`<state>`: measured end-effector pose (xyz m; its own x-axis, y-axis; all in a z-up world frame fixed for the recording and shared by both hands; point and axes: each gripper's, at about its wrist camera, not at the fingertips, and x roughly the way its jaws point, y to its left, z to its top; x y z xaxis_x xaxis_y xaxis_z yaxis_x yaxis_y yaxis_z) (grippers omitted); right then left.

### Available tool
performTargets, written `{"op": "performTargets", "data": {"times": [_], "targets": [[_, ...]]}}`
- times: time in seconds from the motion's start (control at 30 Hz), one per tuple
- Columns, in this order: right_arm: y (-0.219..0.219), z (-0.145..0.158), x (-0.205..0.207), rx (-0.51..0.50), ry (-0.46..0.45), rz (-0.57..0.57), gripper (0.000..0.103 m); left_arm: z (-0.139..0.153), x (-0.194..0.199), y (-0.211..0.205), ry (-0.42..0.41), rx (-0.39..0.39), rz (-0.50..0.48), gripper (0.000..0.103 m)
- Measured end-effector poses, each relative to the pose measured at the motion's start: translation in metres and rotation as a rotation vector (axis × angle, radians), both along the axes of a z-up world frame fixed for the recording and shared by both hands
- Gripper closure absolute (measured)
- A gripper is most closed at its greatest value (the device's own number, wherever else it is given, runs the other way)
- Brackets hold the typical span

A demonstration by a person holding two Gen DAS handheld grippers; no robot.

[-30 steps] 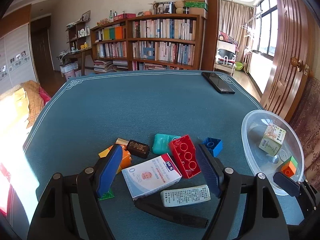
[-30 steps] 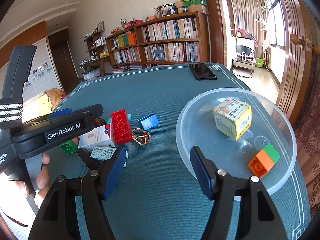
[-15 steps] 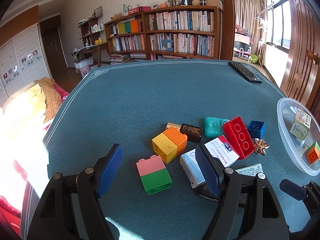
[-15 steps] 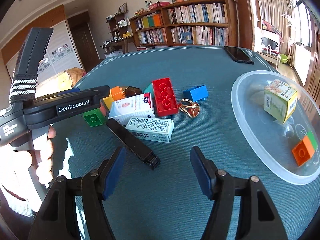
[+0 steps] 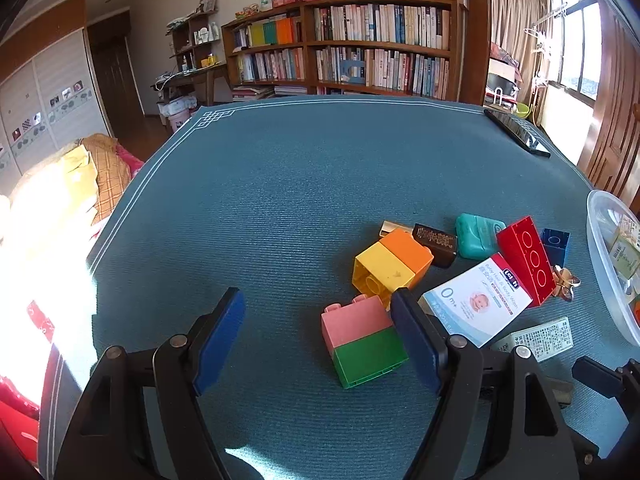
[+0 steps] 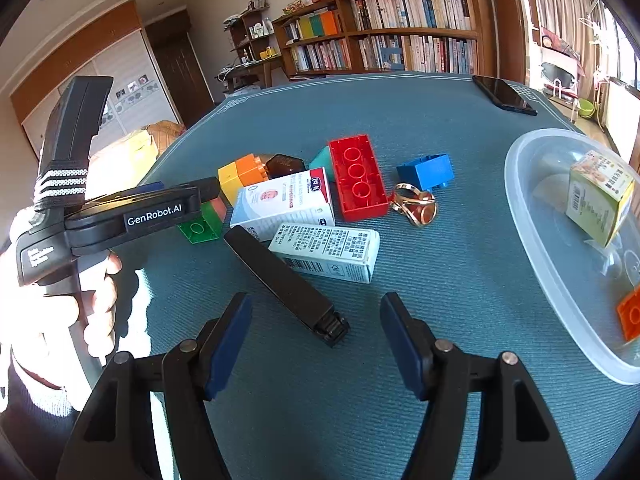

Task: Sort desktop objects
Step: 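Grasp the black comb with the right tool while the left tool grasps the pink-green block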

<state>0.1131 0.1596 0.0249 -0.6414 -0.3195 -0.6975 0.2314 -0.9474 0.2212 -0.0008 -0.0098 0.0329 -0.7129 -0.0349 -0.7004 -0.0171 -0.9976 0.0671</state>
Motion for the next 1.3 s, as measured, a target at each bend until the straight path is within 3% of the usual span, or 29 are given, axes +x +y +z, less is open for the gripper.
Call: {"op": "performTargets", "data": {"times": [0.57,0.73,0.8,1.03,1.3], "targets": [[-0.008,-0.003,-0.003,0.013,-0.007,0.034,0.032,-0.015,-0.004,-0.004,-0.056,0.043,-0.015,0.025],[-0.011,-0.004,-0.007,0.015,-0.01,0.047,0.032,-0.016,-0.003,-0.005,-0.063,0.073,-0.032,0.059],[-0.013,-0.004,-0.009,0.015,-0.01,0.056,0.032,-0.015,-0.002,-0.004,-0.065,0.085,-0.046,0.068],[-0.025,-0.007,-0.012,0.035,-0.024,0.109,0.053,-0.014,0.001,-0.002,-0.062,0.08,-0.047,0.068],[-0.05,-0.007,-0.022,0.142,-0.019,0.148,0.053,-0.015,0.0,-0.003,-0.061,0.077,-0.043,0.068]]}}
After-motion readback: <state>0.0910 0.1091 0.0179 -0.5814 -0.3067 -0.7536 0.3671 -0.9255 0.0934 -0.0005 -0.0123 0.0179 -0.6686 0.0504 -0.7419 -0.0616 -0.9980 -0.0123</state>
